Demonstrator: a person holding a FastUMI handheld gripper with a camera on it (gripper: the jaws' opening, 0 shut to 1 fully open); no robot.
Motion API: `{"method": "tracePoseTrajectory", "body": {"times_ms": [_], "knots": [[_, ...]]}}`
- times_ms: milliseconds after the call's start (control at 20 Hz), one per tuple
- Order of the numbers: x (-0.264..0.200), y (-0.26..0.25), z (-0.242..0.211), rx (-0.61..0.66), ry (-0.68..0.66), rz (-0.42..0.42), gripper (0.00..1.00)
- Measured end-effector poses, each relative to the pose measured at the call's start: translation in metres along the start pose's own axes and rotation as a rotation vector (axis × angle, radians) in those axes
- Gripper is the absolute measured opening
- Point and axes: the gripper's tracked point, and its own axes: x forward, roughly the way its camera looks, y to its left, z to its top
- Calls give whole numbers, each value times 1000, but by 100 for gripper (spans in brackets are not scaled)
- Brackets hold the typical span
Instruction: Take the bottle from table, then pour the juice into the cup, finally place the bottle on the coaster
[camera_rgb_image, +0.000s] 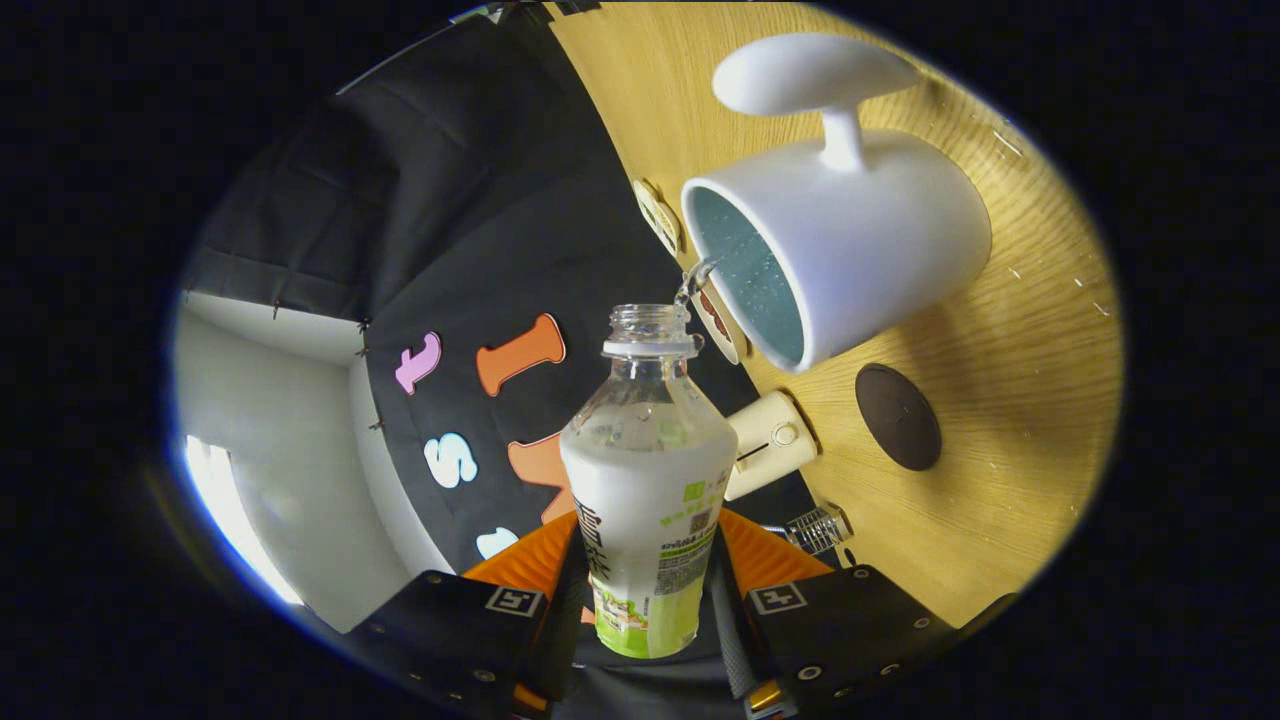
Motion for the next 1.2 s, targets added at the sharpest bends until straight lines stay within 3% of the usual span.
{"method": "tracePoseTrajectory", "body": {"times_ms": [800, 1200], "knots": [[6, 27, -9, 157, -9, 38, 60], [2, 51, -11, 240, -19, 101, 60]]}}
